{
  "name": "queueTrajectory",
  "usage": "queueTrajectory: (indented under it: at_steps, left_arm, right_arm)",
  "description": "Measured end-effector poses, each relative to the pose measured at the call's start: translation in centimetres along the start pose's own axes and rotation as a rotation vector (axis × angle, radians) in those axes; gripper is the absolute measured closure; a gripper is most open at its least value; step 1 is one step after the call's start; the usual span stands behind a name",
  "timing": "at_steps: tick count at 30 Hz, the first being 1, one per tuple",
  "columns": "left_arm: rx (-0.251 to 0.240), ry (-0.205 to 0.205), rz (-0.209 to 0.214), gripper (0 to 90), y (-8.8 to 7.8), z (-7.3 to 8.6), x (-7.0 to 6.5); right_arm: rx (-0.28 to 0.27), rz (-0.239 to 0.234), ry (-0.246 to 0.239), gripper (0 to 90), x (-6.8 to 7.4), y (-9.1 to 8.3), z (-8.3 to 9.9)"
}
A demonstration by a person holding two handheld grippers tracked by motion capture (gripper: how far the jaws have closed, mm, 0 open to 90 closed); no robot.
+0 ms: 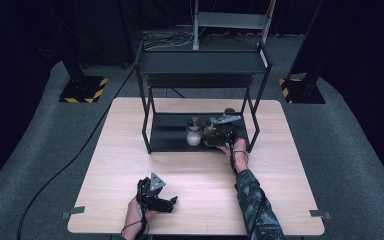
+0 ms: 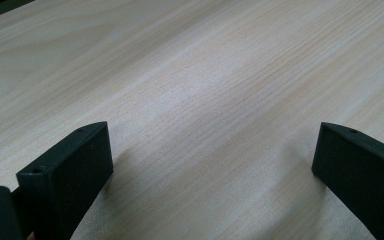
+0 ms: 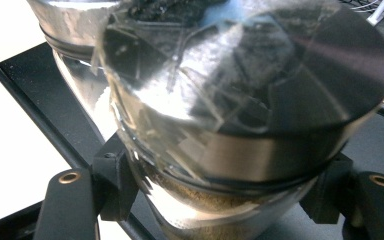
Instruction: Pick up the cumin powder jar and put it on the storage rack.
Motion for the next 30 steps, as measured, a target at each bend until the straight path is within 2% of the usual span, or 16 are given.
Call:
queueTrajectory:
  at_steps: [14, 30]
  left_arm:
    - [0.000, 0.001, 0.001, 2.5, 0.00, 0.00, 0.00]
    - [0.000, 0.002, 0.001, 2.6, 0.00, 0.00, 0.00]
  right_arm:
    - [-0.012, -0.017, -0.003, 30.0, -0.45, 0.68, 0.45]
    - [-0.012, -0.003, 0.000, 30.0, -0.50, 0.79, 0.48]
Point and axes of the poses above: each handheld gripper's, and its own axes: y roughly forward along the jaws, z roughly out of its underside, x roughly to its left, the point moved 6 cm from there along y, roughly forward along the jaws, and after that the axes turned 13 degrees about x, right-handed, at the moved point
